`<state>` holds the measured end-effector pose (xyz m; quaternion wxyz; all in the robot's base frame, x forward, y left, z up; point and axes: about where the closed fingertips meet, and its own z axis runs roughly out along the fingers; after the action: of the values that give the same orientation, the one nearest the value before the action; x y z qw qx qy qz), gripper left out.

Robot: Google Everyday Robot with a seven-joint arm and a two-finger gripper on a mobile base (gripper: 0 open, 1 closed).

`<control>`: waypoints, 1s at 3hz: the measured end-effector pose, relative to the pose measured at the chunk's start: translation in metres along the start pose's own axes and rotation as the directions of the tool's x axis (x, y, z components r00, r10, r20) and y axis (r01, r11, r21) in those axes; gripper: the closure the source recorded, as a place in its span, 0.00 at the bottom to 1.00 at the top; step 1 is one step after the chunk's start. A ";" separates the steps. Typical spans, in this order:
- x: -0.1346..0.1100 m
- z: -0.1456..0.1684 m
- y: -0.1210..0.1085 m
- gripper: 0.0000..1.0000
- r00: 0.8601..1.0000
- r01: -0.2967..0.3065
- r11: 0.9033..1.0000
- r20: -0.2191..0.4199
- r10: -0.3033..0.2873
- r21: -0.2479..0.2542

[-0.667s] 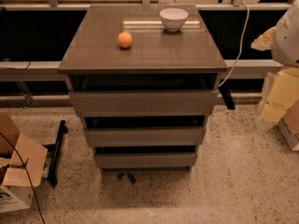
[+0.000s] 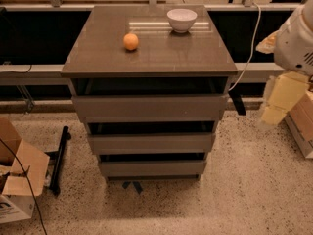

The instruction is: Open top drawer

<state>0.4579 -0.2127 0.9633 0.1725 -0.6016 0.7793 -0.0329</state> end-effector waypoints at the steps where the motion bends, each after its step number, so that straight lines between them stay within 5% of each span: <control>1: -0.009 0.029 -0.034 0.00 0.995 -0.028 1.000 0.098 0.027 0.011; 3: -0.006 0.059 -0.034 0.00 0.989 -0.090 0.995 0.116 0.094 -0.037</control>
Offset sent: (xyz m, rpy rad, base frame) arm 0.0350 0.0024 -0.0120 0.0756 -0.0328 -0.0038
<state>0.5091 -0.2073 0.9183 0.2099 -0.5685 0.7952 0.0227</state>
